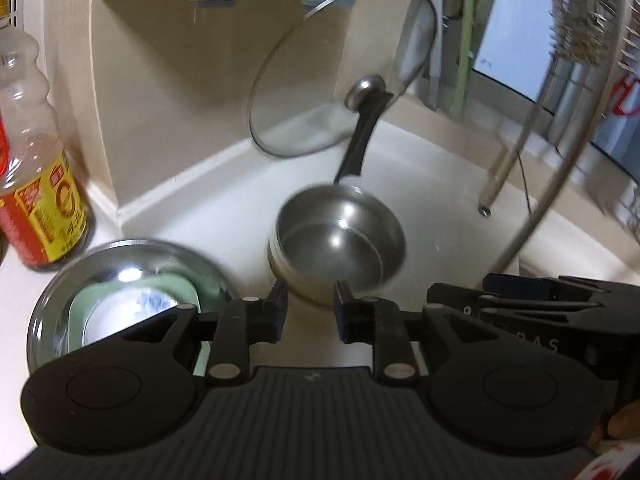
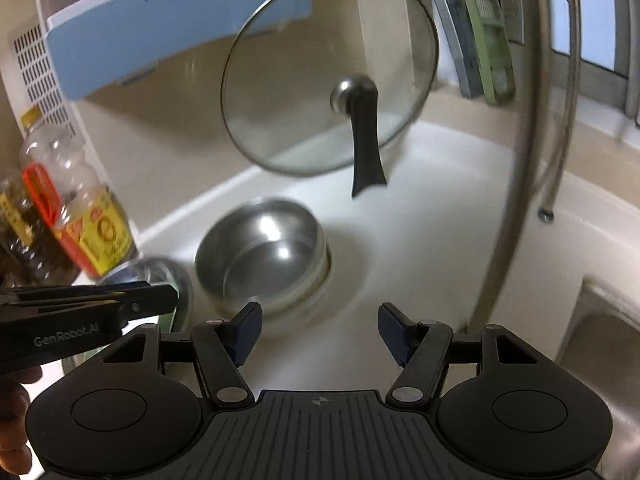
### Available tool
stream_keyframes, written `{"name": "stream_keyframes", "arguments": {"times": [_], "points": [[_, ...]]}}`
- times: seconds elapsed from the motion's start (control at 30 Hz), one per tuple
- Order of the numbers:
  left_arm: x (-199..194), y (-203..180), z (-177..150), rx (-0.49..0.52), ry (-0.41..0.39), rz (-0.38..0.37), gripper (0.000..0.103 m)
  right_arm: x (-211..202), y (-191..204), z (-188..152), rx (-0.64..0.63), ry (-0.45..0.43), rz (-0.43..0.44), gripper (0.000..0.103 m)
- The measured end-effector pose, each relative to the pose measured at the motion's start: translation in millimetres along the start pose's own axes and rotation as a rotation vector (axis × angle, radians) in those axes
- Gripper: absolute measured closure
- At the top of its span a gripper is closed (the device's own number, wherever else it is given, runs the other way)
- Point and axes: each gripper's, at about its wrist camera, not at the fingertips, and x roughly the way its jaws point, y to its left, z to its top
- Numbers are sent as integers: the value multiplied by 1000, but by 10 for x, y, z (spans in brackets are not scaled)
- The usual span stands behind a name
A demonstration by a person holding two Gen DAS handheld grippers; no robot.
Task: Organize plates and bowls
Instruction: 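Move the open right gripper to the rim of the pot and bowl stack, then close the right gripper on the rim of the stacked pot and bowls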
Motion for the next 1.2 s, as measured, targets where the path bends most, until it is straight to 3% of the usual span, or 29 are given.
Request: {"name": "stream_keyframes", "arguments": {"times": [0.13,0.53,0.97,1.2], "points": [[183,64,140,-14,-4,-8,79,162,29,162,-5,-11,-6,38],[719,245,350,-64,89,29,78,798,22,381,-2,47,-18,39],[1003,256,336,-66,160,29,79,1119,14,356,-4,133,-56,79],[1011,232,323,-48,160,31,80,1116,22,362,-28,145,-89,87]]}}
